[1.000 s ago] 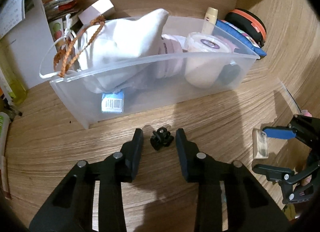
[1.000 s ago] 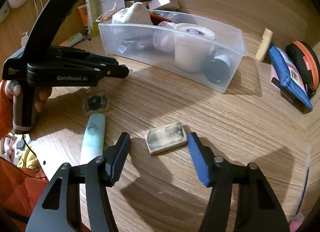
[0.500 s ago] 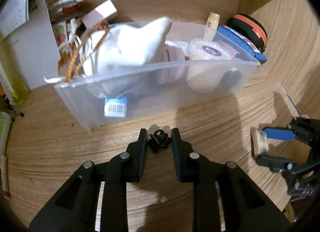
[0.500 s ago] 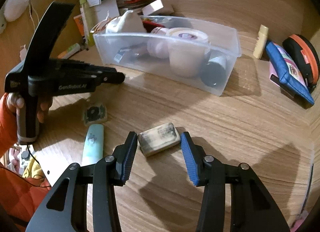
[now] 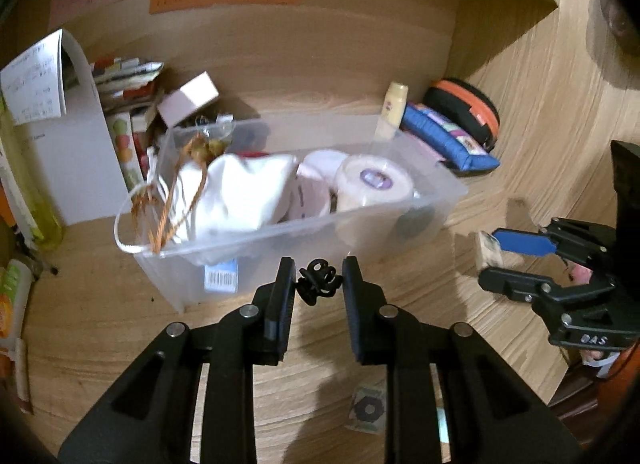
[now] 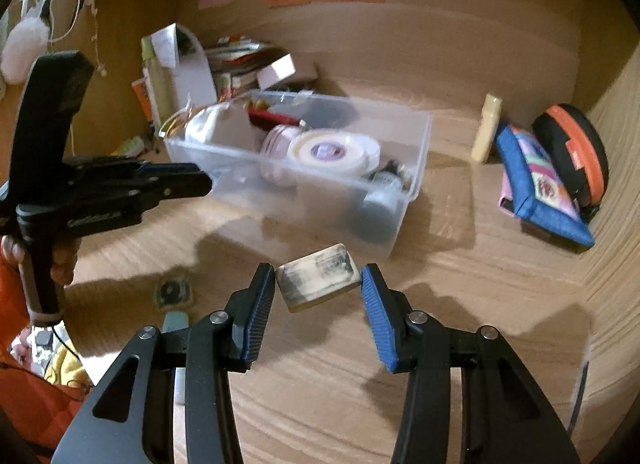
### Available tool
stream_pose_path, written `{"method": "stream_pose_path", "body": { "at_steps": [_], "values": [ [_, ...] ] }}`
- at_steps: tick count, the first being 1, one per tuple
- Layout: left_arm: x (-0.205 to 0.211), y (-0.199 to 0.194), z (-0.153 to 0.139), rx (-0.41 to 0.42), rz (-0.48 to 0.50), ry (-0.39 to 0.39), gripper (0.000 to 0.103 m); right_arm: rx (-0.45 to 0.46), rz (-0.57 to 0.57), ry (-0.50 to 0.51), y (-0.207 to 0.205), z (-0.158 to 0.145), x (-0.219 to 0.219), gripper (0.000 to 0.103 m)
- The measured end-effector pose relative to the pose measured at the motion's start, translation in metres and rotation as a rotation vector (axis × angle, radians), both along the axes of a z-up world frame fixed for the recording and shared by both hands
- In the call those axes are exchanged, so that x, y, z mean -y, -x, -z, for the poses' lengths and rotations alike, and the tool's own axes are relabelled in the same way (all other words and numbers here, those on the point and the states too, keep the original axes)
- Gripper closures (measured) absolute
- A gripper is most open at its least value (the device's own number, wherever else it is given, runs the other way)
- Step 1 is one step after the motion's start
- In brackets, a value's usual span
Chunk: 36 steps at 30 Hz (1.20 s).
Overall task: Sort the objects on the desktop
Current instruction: 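Carry the black clip and beige eraser into the clear bin and release them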
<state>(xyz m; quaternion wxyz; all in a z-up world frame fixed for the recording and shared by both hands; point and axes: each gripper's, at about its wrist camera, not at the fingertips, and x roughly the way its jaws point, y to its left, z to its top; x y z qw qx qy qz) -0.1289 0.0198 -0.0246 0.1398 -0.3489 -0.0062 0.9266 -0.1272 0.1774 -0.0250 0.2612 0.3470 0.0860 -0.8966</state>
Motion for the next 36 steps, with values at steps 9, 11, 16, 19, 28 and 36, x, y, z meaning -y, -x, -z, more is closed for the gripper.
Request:
{"method": "stream_pose_path", "body": {
  "at_steps": [9,11,16,19,28,36],
  "values": [
    [-0.002,0.012,-0.02,-0.054,0.008,-0.047,0.08,-0.051,0.034,0.028,0.024,-0.018,-0.007,0.061],
    [-0.003,0.018,-0.023,-0.063,0.012,-0.055,0.08,-0.047,0.039,0.041,0.031,-0.018,-0.009,0.061],
    [-0.007,0.029,-0.024,-0.067,0.032,-0.065,0.08,-0.053,0.038,0.047,0.045,-0.02,-0.008,0.061],
    [-0.007,0.038,-0.02,-0.057,0.038,-0.071,0.08,-0.046,0.036,0.043,0.054,-0.019,-0.006,0.061],
    [-0.006,0.057,-0.001,0.0,0.036,-0.075,0.08,-0.041,0.014,0.011,0.071,-0.013,0.005,0.061],
    [-0.007,0.055,0.0,0.001,0.036,-0.076,0.078,-0.053,0.022,0.003,0.069,-0.013,0.007,0.055]
  ]
}}
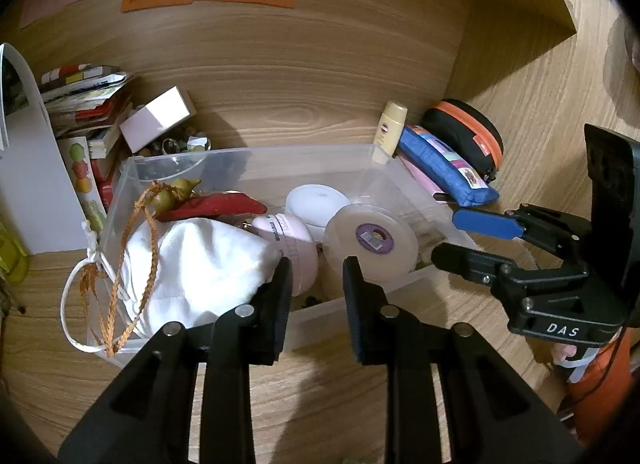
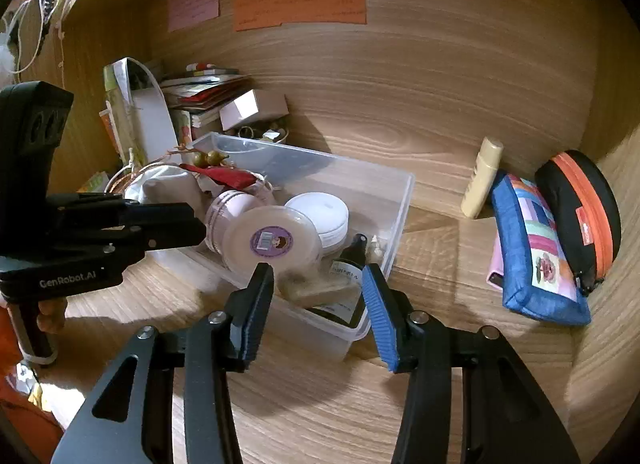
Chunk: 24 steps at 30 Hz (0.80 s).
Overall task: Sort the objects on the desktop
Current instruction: 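Grasp the mint-green tube with the right tool while the left tool grasps the square green badge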
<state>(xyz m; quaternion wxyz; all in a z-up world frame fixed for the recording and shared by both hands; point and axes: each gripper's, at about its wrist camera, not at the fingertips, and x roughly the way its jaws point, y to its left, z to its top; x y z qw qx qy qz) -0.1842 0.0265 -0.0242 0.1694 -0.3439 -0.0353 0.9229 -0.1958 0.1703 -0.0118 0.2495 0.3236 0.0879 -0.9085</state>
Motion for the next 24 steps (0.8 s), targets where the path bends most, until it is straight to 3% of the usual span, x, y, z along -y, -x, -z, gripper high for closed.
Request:
{"method": "stream_pose_path", "body": {
  "at_steps": [4,8,12,15,20,24],
  "values": [
    [-0.002,-0.009,-0.004,-0.017,0.003,0.012,0.072,-0.016,0.012,-0.006,-0.007,-0.003,-0.001,0.045],
    [-0.002,-0.021,-0.01,-0.042,-0.007,0.016,0.053,-0.038,0.017,-0.012,-0.017,-0.008,-0.001,0.036],
    [-0.002,-0.034,-0.017,-0.068,-0.012,0.024,0.047,-0.066,0.022,-0.015,-0.032,-0.013,0.0,0.026],
    [0.001,-0.044,-0.023,-0.093,-0.037,0.035,0.033,-0.083,0.029,-0.018,-0.041,-0.016,0.001,0.021],
    [0.01,-0.062,-0.032,-0.142,-0.091,0.05,0.016,-0.089,0.025,-0.008,-0.055,-0.019,0.004,0.019],
    [0.018,-0.077,-0.033,-0.147,-0.122,0.062,0.011,-0.077,0.015,-0.005,-0.067,-0.015,0.007,0.018]
  ]
}}
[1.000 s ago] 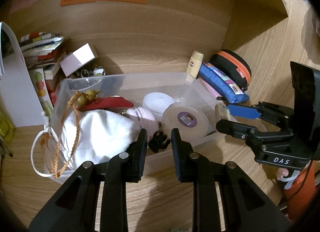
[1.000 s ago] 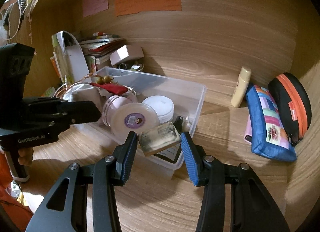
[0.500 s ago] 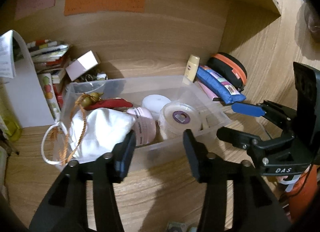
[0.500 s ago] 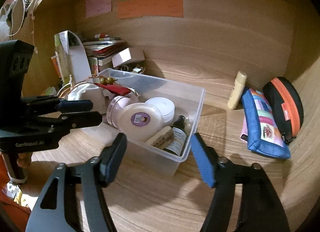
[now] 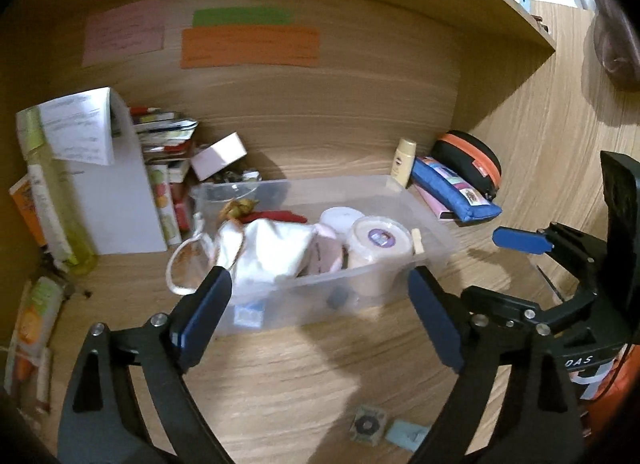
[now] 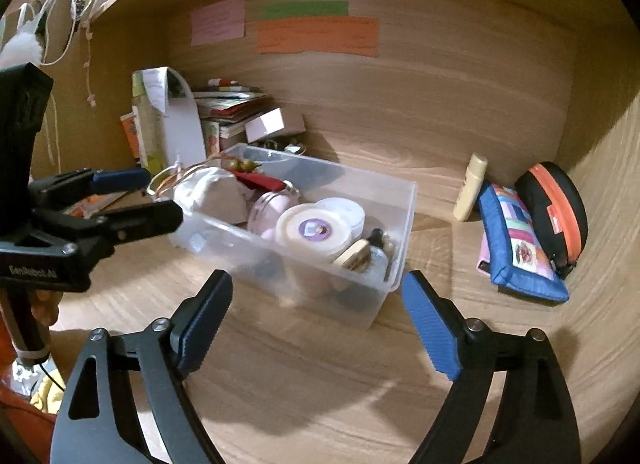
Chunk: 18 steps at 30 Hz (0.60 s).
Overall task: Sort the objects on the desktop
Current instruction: 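Grasp the mint-green tube with the right tool while the left tool grasps the square green badge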
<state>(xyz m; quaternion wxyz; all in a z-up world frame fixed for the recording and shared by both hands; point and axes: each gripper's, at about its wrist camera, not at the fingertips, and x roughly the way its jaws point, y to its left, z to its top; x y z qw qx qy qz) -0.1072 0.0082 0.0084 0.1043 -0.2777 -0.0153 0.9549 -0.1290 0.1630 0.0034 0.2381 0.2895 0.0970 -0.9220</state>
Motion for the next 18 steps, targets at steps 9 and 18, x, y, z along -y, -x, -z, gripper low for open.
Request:
{"method": "stream_pose_path", "body": {
  "at_steps": [9,18],
  "values": [
    [0.012,-0.026,0.02,0.058,-0.06,0.065,0.008,0.043,-0.042,0.007,-0.033,0.023,0.009,0.015],
    [0.022,-0.05,0.041,0.102,-0.087,0.088,0.008,0.086,-0.08,0.014,-0.06,0.044,0.018,0.015]
  ]
}}
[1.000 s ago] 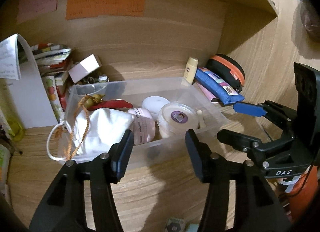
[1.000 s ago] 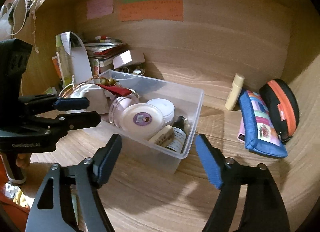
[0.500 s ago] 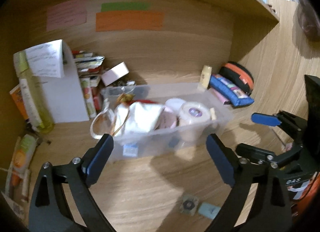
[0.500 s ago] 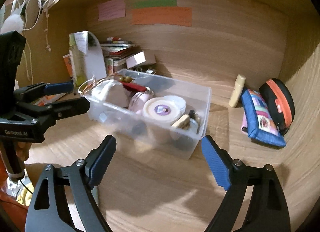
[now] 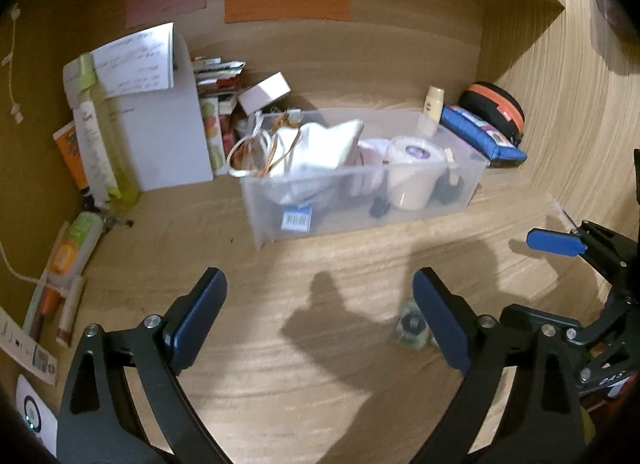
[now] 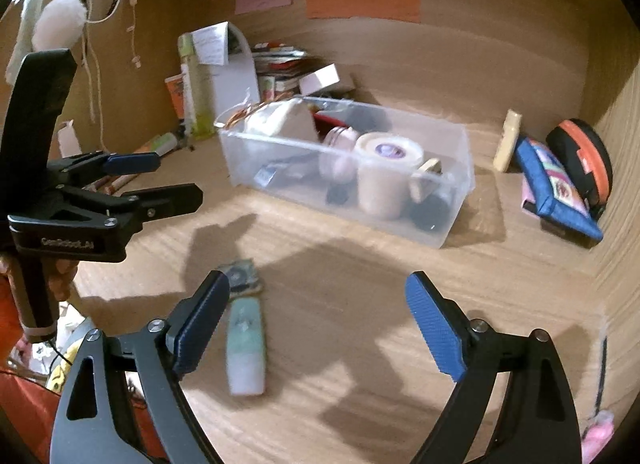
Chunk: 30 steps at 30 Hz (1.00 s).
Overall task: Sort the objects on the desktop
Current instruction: 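Grasp the mint-green tube with the right tool while the left tool grasps the square green badge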
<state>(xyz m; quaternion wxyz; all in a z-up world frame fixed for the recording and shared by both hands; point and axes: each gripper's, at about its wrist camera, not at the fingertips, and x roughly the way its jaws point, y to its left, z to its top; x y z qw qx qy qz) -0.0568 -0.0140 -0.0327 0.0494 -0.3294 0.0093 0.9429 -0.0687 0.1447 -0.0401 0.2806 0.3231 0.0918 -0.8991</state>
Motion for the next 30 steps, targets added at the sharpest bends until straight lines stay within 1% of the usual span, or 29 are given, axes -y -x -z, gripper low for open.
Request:
{"method": "stream_pose_path", "body": {
  "at_steps": [3,8,10,11,12,13,14,16,17,18,19,20,22,24,28,30],
  "values": [
    [0.005,-0.005,0.009,0.025,-0.007,-0.006,0.008,0.008,-0.012,-0.009,-0.008,0.009,0.005,0.015],
    [0.01,-0.008,0.023,0.071,-0.015,-0.017,0.008,0.055,-0.061,-0.007,-0.015,0.026,0.016,0.015],
    [0.011,-0.01,0.027,0.088,-0.019,-0.026,0.008,0.057,-0.073,-0.014,-0.015,0.029,0.022,0.019],
    [0.012,-0.01,0.029,0.094,-0.018,-0.031,0.008,0.055,-0.077,-0.019,-0.015,0.031,0.024,0.023],
    [0.012,-0.011,0.029,0.095,-0.02,-0.032,0.008,0.061,-0.092,-0.026,-0.015,0.033,0.028,0.034],
    [0.011,-0.012,0.03,0.091,-0.024,-0.029,0.008,0.071,-0.102,-0.032,-0.015,0.035,0.031,0.041],
    [0.01,-0.012,0.03,0.087,-0.025,-0.022,0.008,0.085,-0.117,-0.039,-0.014,0.038,0.035,0.044],
    [0.007,-0.012,0.03,0.085,-0.012,-0.016,0.008,0.098,-0.133,-0.048,-0.013,0.042,0.039,0.059],
    [0.005,-0.012,0.03,0.087,-0.006,-0.017,0.008,0.085,-0.134,-0.057,-0.014,0.043,0.041,0.063],
    [0.003,-0.011,0.03,0.089,0.002,-0.021,0.008,0.086,-0.14,-0.064,-0.014,0.043,0.042,0.069],
    [0.001,-0.01,0.031,0.092,0.011,-0.023,0.008,0.084,-0.146,-0.063,-0.015,0.042,0.042,0.081],
    [-0.002,-0.009,0.032,0.096,0.021,-0.021,0.008,0.097,-0.157,-0.046,-0.014,0.041,0.04,0.08],
    [-0.009,-0.007,0.034,0.101,0.039,-0.015,0.008,0.093,-0.154,-0.041,-0.016,0.041,0.036,0.08],
    [-0.017,-0.004,0.036,0.11,0.064,-0.006,0.008,0.085,-0.135,-0.054,-0.015,0.04,0.029,0.08],
    [-0.029,0.005,0.041,0.13,0.1,0.009,0.008,0.084,-0.088,-0.026,-0.01,0.031,0.01,0.08],
    [-0.035,0.009,0.044,0.136,0.111,0.012,0.009,0.078,-0.06,-0.013,-0.007,0.026,-0.001,0.08]
  ]
}}
